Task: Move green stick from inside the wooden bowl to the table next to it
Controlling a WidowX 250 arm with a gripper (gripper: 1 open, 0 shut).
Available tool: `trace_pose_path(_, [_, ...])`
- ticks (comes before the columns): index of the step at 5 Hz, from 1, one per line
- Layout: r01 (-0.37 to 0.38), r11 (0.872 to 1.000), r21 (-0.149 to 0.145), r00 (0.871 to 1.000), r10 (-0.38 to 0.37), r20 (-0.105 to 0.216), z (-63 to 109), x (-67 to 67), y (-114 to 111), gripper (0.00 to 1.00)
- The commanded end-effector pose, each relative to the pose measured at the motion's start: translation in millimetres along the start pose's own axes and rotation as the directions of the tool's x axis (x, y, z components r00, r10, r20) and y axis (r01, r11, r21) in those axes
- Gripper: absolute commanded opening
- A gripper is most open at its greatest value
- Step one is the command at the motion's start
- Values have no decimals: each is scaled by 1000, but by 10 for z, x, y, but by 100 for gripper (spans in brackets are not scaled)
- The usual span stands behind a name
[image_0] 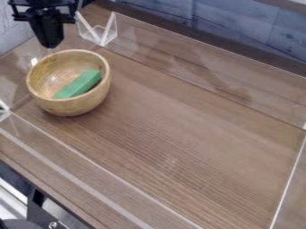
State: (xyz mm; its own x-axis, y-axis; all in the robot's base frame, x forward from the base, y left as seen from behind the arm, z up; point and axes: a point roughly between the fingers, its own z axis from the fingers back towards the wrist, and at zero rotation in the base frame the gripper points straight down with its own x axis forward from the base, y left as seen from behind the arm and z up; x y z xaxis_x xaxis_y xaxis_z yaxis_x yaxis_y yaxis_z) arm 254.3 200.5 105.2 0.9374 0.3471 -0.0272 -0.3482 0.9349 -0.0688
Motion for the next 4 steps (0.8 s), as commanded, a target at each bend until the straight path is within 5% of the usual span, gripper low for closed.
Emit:
trace_pose_path(1, [-57, 998, 19, 998, 56, 34, 28, 19, 23, 0])
trace_pose_path(3, [-87, 996, 9, 996, 86, 38, 88, 139, -108, 0])
trace_pose_path(4, [-30, 1000, 9, 999, 30, 34, 77, 120, -202, 0])
